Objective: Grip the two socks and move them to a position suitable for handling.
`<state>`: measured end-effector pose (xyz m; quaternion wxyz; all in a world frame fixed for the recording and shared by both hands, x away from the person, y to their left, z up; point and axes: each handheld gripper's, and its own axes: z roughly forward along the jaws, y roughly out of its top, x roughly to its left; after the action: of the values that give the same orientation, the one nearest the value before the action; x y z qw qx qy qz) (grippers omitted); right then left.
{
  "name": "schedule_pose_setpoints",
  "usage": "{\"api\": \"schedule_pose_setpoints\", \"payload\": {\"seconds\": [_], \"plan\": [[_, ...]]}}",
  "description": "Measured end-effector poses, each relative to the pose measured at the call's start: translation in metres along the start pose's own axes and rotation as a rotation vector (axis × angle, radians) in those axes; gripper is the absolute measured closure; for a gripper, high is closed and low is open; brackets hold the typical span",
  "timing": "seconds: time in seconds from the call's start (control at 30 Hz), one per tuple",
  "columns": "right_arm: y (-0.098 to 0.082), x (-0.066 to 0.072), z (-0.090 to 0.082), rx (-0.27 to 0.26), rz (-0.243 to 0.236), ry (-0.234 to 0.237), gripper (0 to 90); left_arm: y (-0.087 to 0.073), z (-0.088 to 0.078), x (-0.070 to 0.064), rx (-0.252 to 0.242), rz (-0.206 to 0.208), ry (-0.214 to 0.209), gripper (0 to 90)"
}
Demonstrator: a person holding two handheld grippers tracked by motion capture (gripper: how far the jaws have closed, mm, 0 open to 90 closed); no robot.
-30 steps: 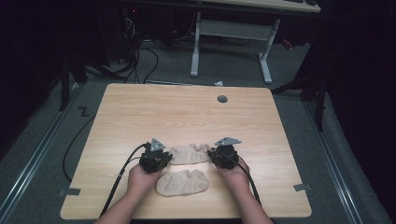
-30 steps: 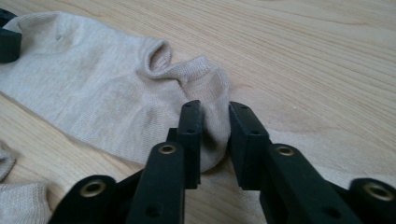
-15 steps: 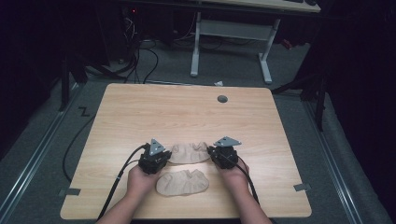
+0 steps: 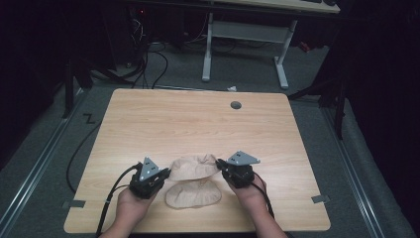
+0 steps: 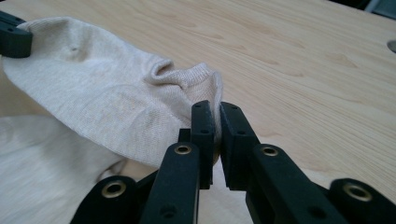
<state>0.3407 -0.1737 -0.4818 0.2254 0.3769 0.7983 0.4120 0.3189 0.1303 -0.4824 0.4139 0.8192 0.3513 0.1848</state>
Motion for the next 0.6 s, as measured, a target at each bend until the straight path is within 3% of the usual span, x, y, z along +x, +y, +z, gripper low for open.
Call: {"api": "schedule_pose_setpoints", "payload": {"seconds": [0.17, 0.37, 0.6], "plan": [[-0.01, 0.02, -0.014, 0.01, -0.054, 0.032, 84.8, -0.014, -0.014, -0.011, 0.026, 0.009, -0.03, 86.7], [-0.025, 0.032, -0.02, 0.059, -0.071, 0.05, 84.8, -0.022, -0.017, -0.018, 0.044, 0.005, -0.066, 86.6], [-0.037, 0.033, -0.019, 0.099, -0.076, 0.056, 84.8, -0.027, -0.009, -0.024, 0.089, 0.022, -0.076, 86.6]]}}
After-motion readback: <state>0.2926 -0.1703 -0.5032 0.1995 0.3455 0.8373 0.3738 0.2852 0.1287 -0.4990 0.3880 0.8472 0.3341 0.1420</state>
